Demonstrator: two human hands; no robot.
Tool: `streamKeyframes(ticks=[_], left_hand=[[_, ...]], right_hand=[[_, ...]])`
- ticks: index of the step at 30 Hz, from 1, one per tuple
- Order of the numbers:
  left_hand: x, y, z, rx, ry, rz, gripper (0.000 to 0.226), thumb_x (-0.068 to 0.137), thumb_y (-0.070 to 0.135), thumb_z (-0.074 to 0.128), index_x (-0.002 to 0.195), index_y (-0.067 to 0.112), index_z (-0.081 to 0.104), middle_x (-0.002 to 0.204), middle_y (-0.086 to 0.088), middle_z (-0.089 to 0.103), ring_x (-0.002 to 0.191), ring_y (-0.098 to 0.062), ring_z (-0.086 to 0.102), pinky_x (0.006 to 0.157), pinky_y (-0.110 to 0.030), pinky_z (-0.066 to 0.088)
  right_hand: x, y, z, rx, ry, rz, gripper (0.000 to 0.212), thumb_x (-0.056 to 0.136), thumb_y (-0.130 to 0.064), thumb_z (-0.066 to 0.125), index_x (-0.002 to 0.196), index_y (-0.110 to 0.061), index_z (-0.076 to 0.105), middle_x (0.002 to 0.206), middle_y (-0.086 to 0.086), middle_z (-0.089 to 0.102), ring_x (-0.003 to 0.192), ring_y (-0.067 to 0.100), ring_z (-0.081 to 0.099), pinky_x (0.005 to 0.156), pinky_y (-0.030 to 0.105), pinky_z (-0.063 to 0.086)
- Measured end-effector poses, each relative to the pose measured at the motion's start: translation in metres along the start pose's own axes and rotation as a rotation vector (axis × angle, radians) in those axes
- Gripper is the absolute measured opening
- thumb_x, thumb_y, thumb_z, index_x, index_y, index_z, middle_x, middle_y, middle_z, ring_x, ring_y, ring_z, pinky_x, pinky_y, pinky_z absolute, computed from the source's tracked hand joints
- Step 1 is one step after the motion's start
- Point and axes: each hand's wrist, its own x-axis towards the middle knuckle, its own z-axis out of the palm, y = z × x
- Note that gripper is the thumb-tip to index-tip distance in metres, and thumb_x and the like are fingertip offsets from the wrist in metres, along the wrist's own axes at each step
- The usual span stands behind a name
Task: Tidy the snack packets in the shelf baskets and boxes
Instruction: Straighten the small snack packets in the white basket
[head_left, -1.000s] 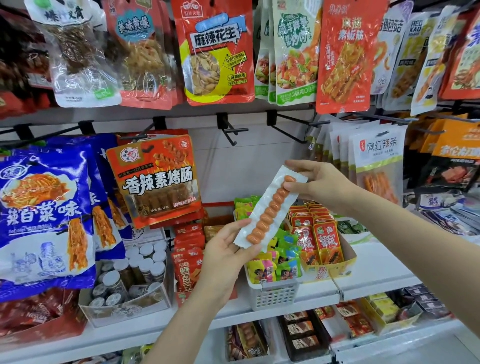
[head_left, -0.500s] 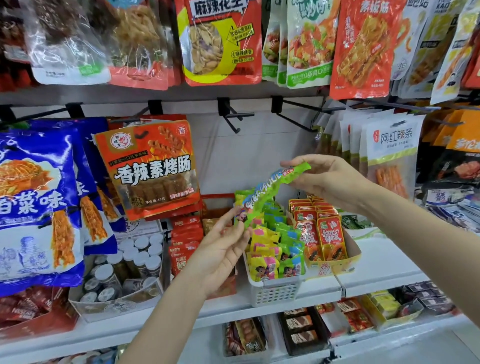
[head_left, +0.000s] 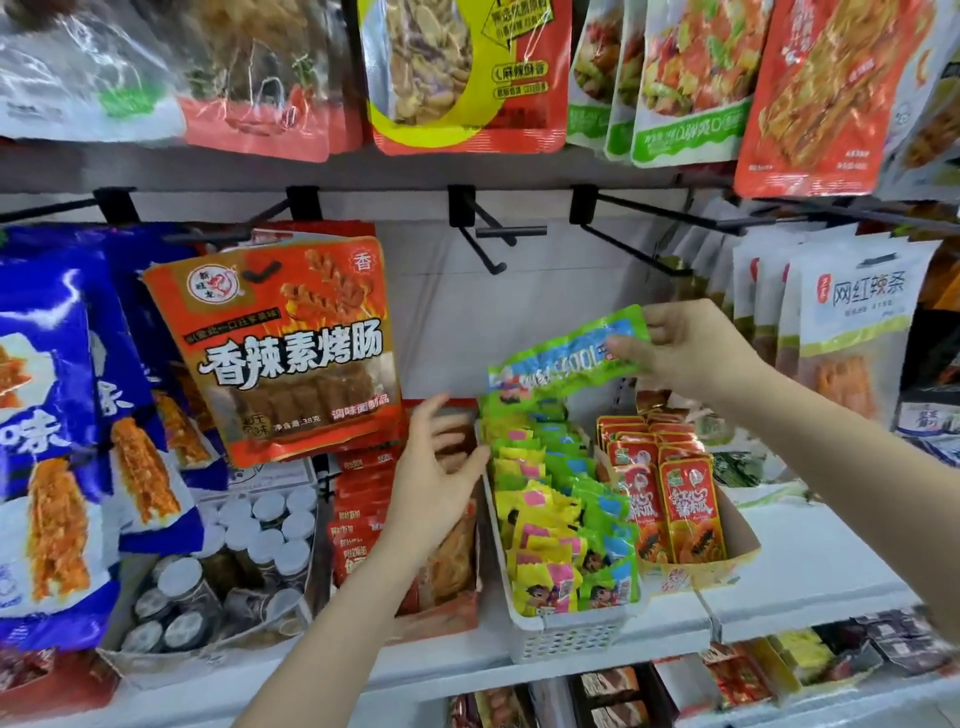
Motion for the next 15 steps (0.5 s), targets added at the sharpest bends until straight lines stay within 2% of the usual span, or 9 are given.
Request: streamKeyframes(ticks=[1, 2, 3, 5, 7, 8, 10, 12, 15], left_hand=[[0.004, -0.005, -0.003, 0.169, -0.001, 0.047, 0.048, 0.088, 0.008, 0.070, 0.129, 0.020, 0.050, 0.120, 0.000, 0.059, 0.113, -0.015, 0.058, 0.090, -0.020, 0.048], [0.007, -0.009, -0.005, 0.334, -0.018, 0.119, 0.041, 0.089, 0.015, 0.070, 0.127, 0.017, 0.055, 0.121, 0.002, 0.056, 0.117, -0.016, 0.055, 0.094, -0.018, 0.044], [0.009, -0.013, -0.005, 0.459, -0.057, 0.189, 0.039, 0.090, 0.021, 0.069, 0.126, 0.015, 0.058, 0.123, 0.001, 0.053, 0.120, -0.016, 0.052, 0.099, -0.020, 0.040], [0.011, -0.019, 0.002, 0.586, -0.191, 0.223, 0.049, 0.092, 0.034, 0.065, 0.135, 0.012, 0.054, 0.134, -0.002, 0.048, 0.130, -0.018, 0.043, 0.111, -0.028, 0.032], [0.015, -0.022, 0.013, 0.648, -0.325, 0.164, 0.061, 0.093, 0.046, 0.058, 0.144, 0.014, 0.045, 0.146, -0.004, 0.038, 0.138, -0.020, 0.032, 0.116, -0.035, 0.026], [0.018, -0.023, 0.018, 0.670, -0.366, 0.139, 0.064, 0.094, 0.048, 0.056, 0.147, 0.015, 0.042, 0.149, -0.004, 0.034, 0.139, -0.021, 0.030, 0.117, -0.037, 0.025], [0.021, -0.023, 0.027, 0.681, -0.389, 0.109, 0.063, 0.095, 0.048, 0.054, 0.146, 0.014, 0.041, 0.147, -0.006, 0.035, 0.138, -0.022, 0.033, 0.116, -0.037, 0.027], [0.021, -0.024, 0.028, 0.673, -0.366, 0.094, 0.055, 0.096, 0.047, 0.054, 0.140, 0.015, 0.049, 0.138, -0.007, 0.044, 0.130, -0.022, 0.043, 0.111, -0.035, 0.034], [0.013, -0.023, 0.022, 0.660, -0.372, 0.114, 0.041, 0.096, 0.045, 0.054, 0.122, 0.014, 0.062, 0.116, -0.001, 0.053, 0.103, -0.020, 0.056, 0.089, -0.027, 0.040]], right_hand=[[0.001, 0.001, -0.003, -0.059, 0.044, -0.049, 0.017, 0.086, -0.026, 0.073, 0.097, -0.013, 0.075, 0.083, 0.003, 0.076, 0.086, 0.012, 0.073, 0.084, 0.037, 0.058], [0.001, 0.001, -0.005, -0.132, 0.073, -0.104, 0.016, 0.086, -0.026, 0.073, 0.098, -0.015, 0.075, 0.080, -0.005, 0.074, 0.078, -0.005, 0.069, 0.077, 0.020, 0.056], [0.000, 0.002, -0.005, -0.199, 0.095, -0.149, 0.015, 0.086, -0.025, 0.073, 0.098, -0.015, 0.076, 0.078, -0.011, 0.071, 0.070, -0.018, 0.062, 0.067, 0.004, 0.048], [-0.001, 0.006, -0.006, -0.273, 0.123, -0.185, 0.012, 0.086, -0.023, 0.073, 0.094, -0.014, 0.076, 0.075, -0.013, 0.068, 0.063, -0.026, 0.055, 0.058, -0.004, 0.038], [-0.004, 0.009, -0.005, -0.288, 0.124, -0.163, 0.013, 0.086, -0.024, 0.073, 0.094, -0.015, 0.076, 0.074, -0.016, 0.067, 0.064, -0.021, 0.058, 0.061, -0.001, 0.043], [-0.005, 0.009, -0.005, -0.282, 0.116, -0.144, 0.013, 0.086, -0.026, 0.072, 0.095, -0.016, 0.076, 0.075, -0.016, 0.068, 0.067, -0.016, 0.062, 0.066, 0.005, 0.049], [-0.008, 0.009, -0.004, -0.280, 0.084, -0.118, 0.015, 0.086, -0.028, 0.072, 0.095, -0.017, 0.076, 0.080, -0.009, 0.073, 0.076, -0.001, 0.068, 0.077, 0.029, 0.058], [-0.010, 0.008, -0.002, -0.295, 0.060, -0.128, 0.016, 0.086, -0.030, 0.072, 0.094, -0.017, 0.075, 0.082, -0.004, 0.075, 0.079, 0.010, 0.070, 0.078, 0.041, 0.058], [-0.009, 0.005, -0.003, -0.303, 0.028, -0.147, 0.017, 0.085, -0.032, 0.073, 0.092, -0.018, 0.076, 0.081, 0.001, 0.075, 0.079, 0.017, 0.071, 0.077, 0.045, 0.057]])
